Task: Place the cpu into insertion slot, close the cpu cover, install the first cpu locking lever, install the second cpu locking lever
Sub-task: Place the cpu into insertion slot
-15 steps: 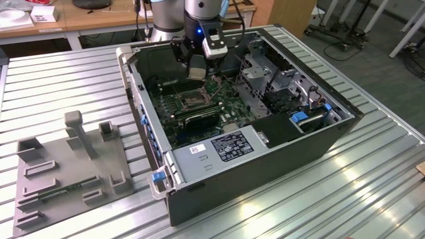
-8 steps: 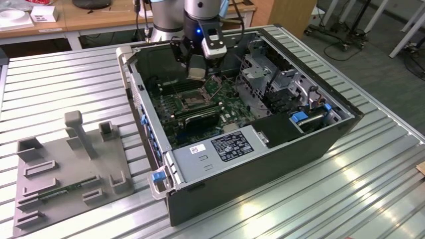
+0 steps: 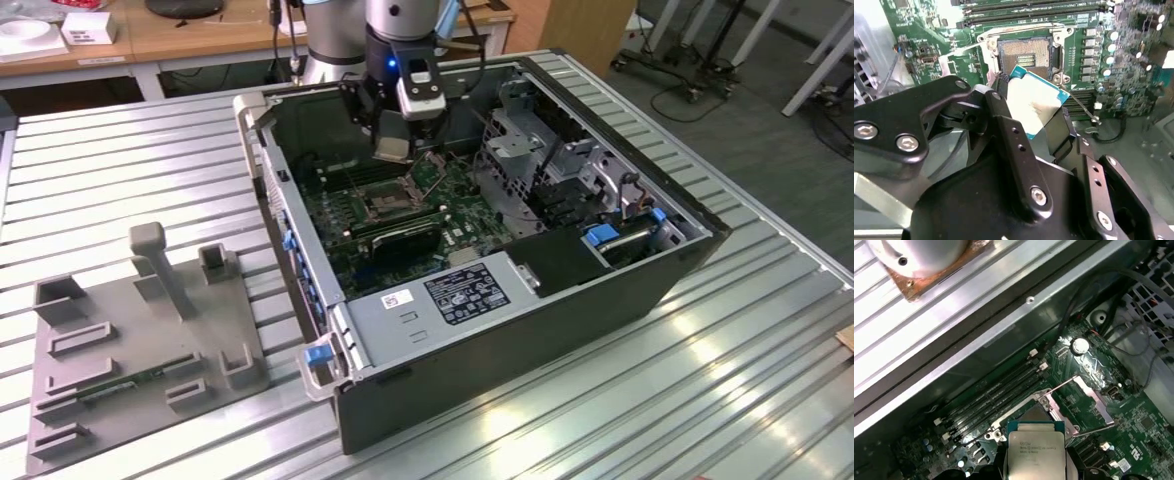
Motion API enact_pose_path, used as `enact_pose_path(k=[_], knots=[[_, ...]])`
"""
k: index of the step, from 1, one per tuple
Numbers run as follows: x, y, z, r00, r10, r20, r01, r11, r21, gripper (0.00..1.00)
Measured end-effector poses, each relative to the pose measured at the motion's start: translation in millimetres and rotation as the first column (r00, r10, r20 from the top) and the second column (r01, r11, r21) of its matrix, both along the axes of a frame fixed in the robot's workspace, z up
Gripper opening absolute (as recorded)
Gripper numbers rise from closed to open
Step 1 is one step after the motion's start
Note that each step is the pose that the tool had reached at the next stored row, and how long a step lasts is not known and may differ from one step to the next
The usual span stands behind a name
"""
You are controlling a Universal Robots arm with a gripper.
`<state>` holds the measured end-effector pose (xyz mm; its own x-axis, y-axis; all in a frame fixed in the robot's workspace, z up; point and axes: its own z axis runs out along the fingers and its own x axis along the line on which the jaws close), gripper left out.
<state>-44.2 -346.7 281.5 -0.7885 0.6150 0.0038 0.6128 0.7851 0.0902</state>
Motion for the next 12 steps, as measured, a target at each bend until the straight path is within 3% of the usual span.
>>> enact_pose_path(k=[5,12], knots=[[-0.2,0.0,-0.9,0.9966,-0.082,-0.0001,0.082,0.9966,-0.0001,0.54],[-0.4,0.1,-0.9,0.9963,-0.086,0.0000,0.086,0.9963,0.0000,0.54]])
